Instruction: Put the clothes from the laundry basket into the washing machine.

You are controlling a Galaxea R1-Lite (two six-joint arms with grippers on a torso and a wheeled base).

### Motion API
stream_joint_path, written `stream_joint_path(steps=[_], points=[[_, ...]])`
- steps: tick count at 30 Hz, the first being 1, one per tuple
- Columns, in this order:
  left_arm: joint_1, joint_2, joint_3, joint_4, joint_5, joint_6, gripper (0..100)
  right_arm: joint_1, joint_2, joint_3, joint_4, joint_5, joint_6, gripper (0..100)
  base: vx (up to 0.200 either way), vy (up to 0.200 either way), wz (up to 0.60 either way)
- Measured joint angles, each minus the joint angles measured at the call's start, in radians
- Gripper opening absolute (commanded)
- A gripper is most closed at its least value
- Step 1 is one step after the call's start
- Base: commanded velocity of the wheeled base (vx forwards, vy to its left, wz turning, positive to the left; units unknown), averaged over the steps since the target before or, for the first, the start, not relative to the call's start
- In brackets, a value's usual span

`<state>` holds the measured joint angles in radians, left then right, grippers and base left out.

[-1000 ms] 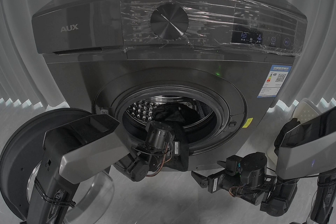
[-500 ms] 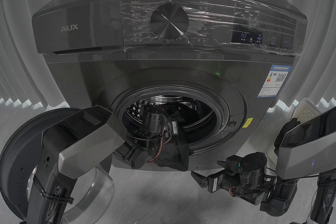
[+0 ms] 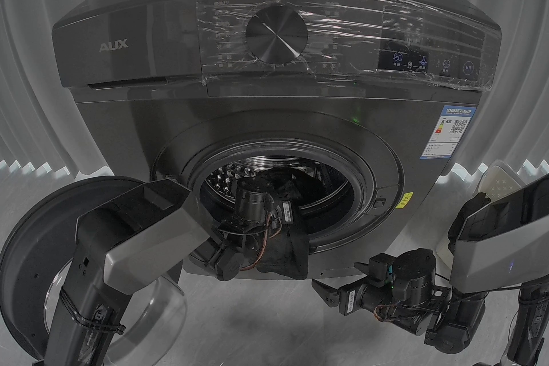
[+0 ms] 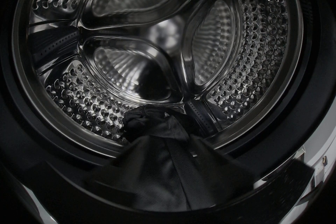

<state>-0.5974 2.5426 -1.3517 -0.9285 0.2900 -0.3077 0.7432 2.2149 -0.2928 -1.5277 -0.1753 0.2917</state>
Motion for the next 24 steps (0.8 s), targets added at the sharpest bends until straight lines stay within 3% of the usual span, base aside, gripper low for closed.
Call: stream_joint_path(steps=[19,20,24], points=[[-0.027,0.042,0.025,0.039,-0.001,-0.005,100,0.003,0.007,0.001,0.0,0.001,0.0,100,0.0,0.0,0.0],[-0.027,0.046,0.022,0.044,0.0,-0.004,0,0.003,0.007,0.0,0.0,0.001,0.0,100,0.0,0.0,0.0],[-0.024,0.059,0.009,0.05,0.003,-0.004,0,0.003,0.007,0.0,0.0,0.0,0.0,100,0.0,0.0,0.0]])
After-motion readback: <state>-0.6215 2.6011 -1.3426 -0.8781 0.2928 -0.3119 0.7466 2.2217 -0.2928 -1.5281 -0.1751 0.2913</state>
